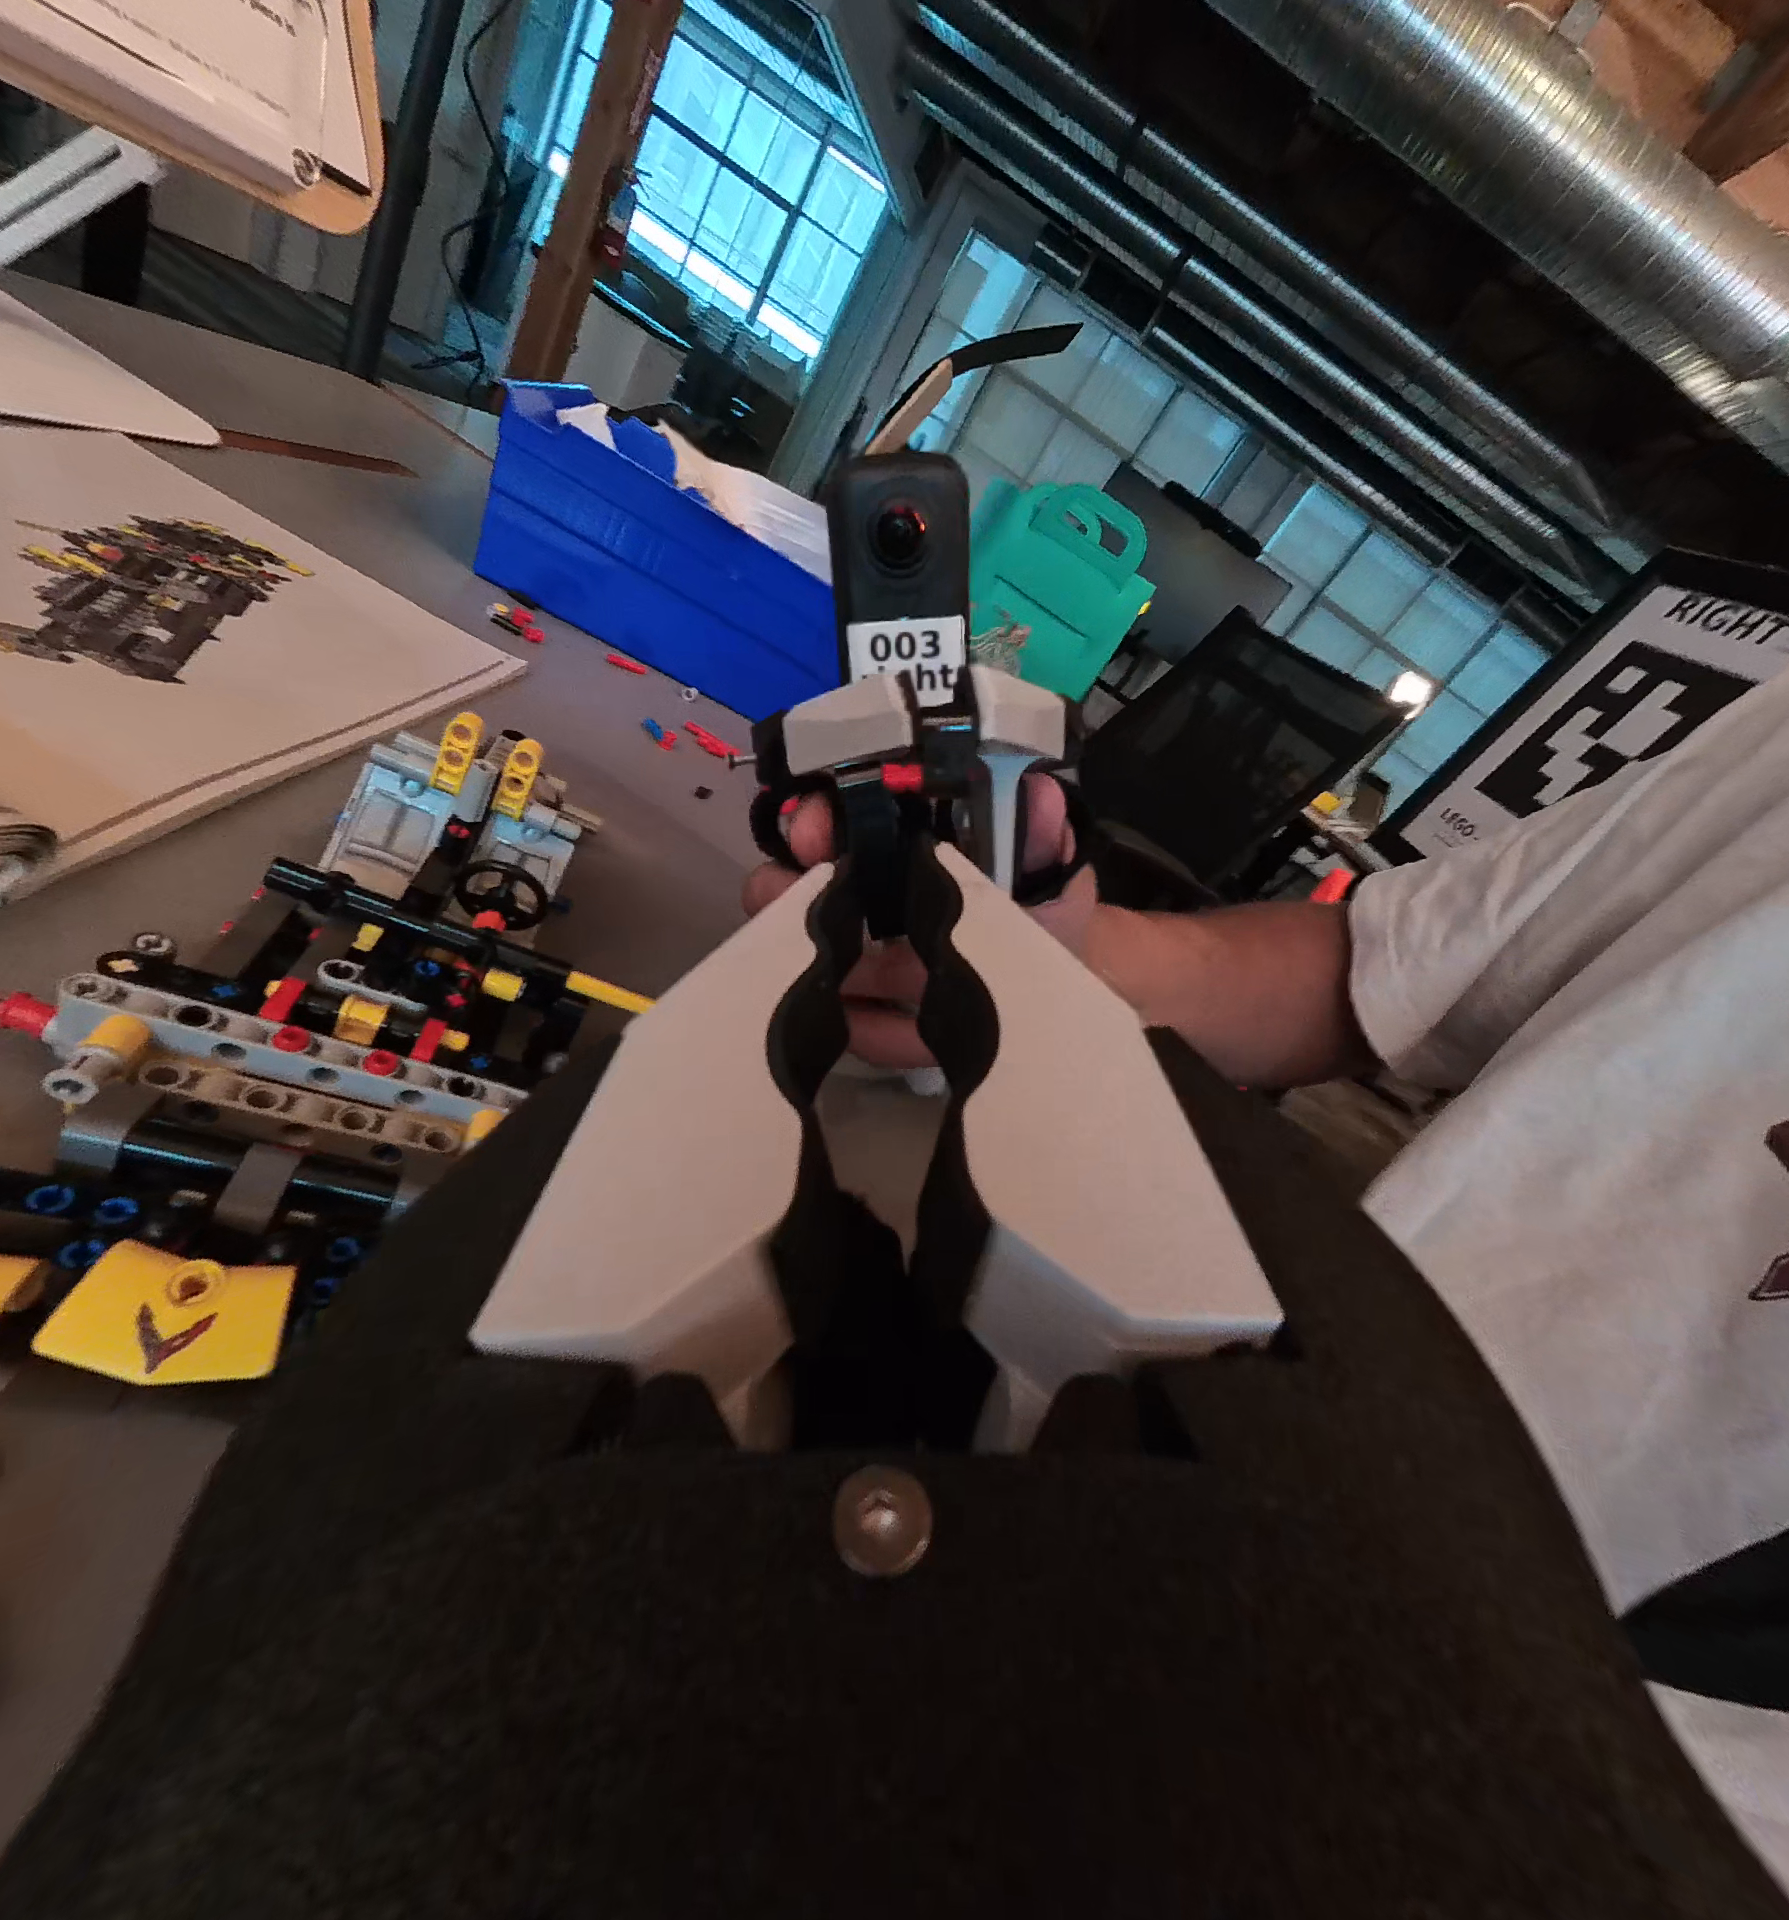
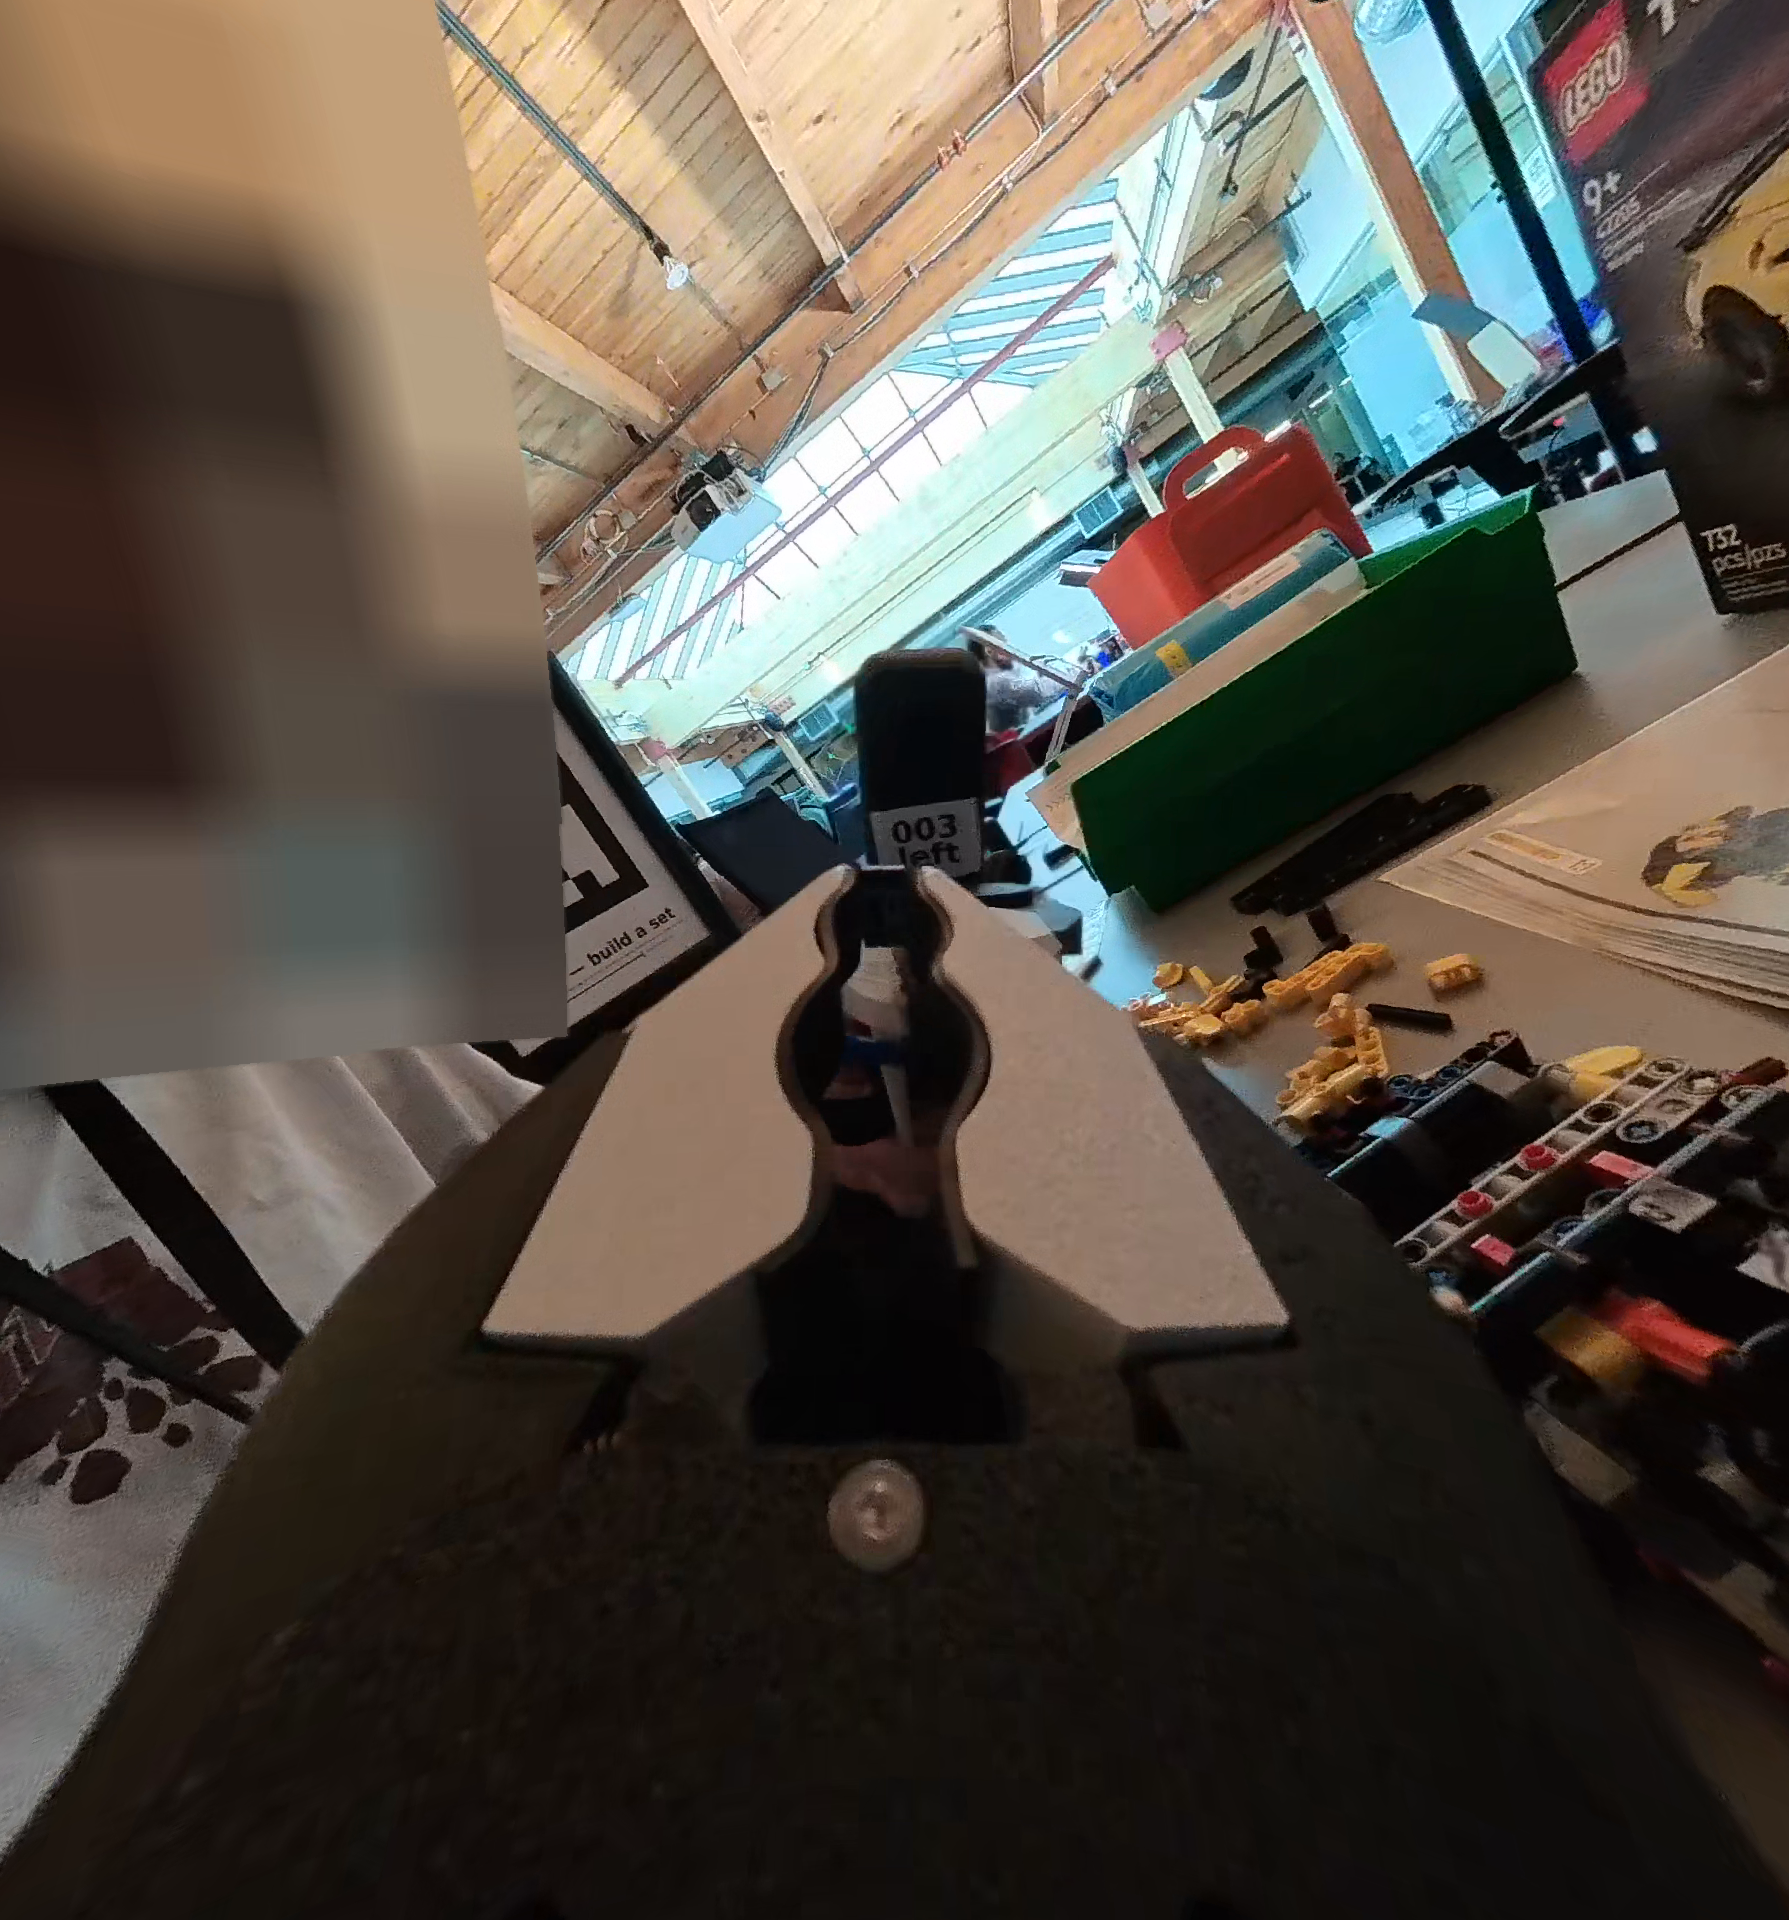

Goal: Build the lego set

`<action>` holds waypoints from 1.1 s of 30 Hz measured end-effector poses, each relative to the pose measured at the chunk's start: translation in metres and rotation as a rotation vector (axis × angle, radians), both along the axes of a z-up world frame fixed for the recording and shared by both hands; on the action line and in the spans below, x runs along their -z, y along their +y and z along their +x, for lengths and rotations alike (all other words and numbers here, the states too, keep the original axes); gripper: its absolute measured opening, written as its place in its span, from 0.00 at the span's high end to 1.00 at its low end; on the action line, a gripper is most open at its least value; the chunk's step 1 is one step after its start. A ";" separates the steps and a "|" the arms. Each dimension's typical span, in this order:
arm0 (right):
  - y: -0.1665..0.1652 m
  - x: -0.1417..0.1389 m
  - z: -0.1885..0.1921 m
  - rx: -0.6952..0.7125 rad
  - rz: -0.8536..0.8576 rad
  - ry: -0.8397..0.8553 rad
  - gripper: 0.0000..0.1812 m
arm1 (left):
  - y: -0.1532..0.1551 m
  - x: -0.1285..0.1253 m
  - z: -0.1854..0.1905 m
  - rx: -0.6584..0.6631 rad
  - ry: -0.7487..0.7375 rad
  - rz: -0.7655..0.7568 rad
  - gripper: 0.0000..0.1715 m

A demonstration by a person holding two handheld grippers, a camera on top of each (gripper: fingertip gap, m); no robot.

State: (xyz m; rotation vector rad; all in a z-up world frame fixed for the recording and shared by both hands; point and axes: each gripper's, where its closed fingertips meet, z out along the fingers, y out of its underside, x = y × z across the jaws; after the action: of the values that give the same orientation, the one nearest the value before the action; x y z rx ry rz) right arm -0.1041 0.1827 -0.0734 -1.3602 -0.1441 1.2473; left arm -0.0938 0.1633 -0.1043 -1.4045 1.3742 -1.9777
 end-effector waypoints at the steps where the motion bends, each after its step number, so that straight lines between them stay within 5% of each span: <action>1: 0.000 0.001 0.000 -0.007 -0.008 0.013 0.96 | 0.000 0.001 0.000 -0.014 -0.003 0.031 0.97; 8: -0.007 -0.005 -0.002 -0.097 -0.005 0.123 0.96 | -0.006 -0.004 -0.004 -0.029 -0.065 0.170 0.97; 20: -0.005 0.004 0.001 -0.025 0.011 -0.031 0.96 | -0.001 0.006 0.000 -0.099 -0.037 0.324 0.96; 33: -0.001 0.011 0.007 -0.040 -0.047 -0.019 0.93 | 0.000 0.012 0.001 -0.070 0.011 0.260 0.97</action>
State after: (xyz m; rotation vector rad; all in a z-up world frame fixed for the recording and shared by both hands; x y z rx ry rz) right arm -0.0975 0.1817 -0.0841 -1.4154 -0.1564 1.2782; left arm -0.0924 0.1632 -0.1168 -1.3250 1.5031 -1.6798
